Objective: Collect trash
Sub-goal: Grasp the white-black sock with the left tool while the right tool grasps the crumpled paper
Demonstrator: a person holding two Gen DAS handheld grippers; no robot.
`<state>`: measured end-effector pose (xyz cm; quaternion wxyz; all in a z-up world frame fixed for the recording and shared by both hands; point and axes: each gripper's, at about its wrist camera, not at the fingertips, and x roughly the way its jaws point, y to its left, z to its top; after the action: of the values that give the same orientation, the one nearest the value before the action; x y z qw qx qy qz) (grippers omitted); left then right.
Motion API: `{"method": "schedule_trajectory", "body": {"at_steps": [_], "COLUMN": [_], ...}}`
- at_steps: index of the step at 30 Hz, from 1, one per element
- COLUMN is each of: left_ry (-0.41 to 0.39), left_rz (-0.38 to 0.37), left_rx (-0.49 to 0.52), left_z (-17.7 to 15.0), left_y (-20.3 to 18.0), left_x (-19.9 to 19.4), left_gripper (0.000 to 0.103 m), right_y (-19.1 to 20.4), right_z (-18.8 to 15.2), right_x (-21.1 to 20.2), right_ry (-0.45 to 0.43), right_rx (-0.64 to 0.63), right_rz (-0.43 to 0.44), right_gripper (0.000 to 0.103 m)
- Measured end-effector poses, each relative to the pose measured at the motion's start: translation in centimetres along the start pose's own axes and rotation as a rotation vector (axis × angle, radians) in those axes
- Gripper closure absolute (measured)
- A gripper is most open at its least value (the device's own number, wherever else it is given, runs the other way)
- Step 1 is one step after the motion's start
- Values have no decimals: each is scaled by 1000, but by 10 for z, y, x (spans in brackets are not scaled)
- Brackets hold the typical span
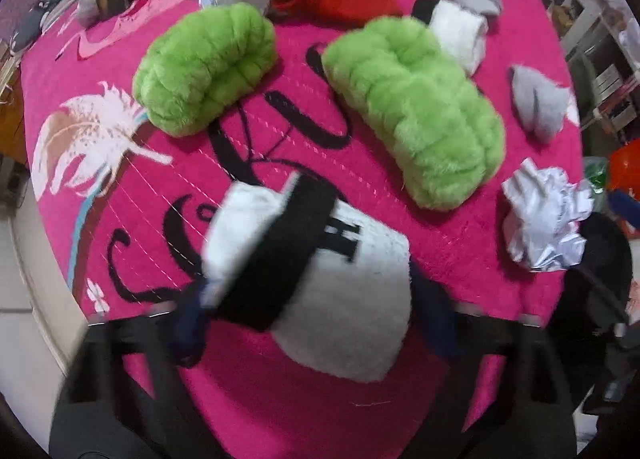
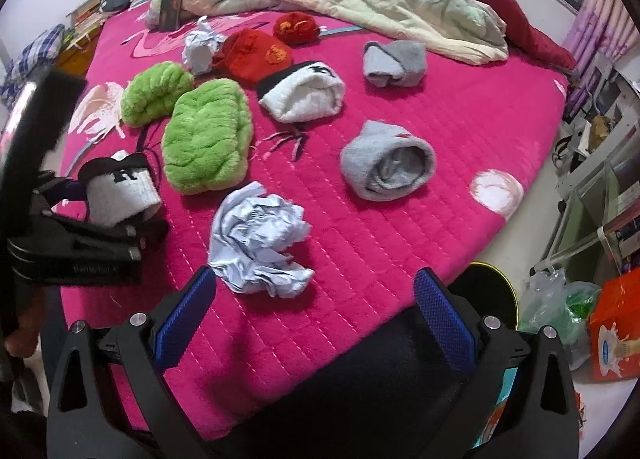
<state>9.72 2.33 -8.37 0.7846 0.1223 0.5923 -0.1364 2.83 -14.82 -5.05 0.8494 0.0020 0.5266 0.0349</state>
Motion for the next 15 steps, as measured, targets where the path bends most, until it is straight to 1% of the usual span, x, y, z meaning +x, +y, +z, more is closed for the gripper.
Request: {"method": "schedule_trajectory", "body": {"at_steps": [1,3,4,12,13,15], "left_ry": [-2,-6,-7,1,3,5], "left_rz": [-5,-1,-4,-5,-5,0], "left_rx": [0,1,2,-6,-9,-10], "left_z": [0,-2,-3,-4,-3,-2], "left_y": [1,2,3,3,2,3], "left_x": [-2,-5,-6,-6,-7,-6], "left_gripper": [50,58,60,60,60,60], "right_y": [3,6,8,14,16,19], "right_z": [2,5,6,21,22,21], "right_x": [2,6,10,37,43,64], "right_ry": [1,8,13,55,75,160], "right_rx": [-10,-25,-33,-68,-79,-94], "right_rz": [2,7,7,20,18,1], "right_gripper": [8,8,8,8,8,8]}}
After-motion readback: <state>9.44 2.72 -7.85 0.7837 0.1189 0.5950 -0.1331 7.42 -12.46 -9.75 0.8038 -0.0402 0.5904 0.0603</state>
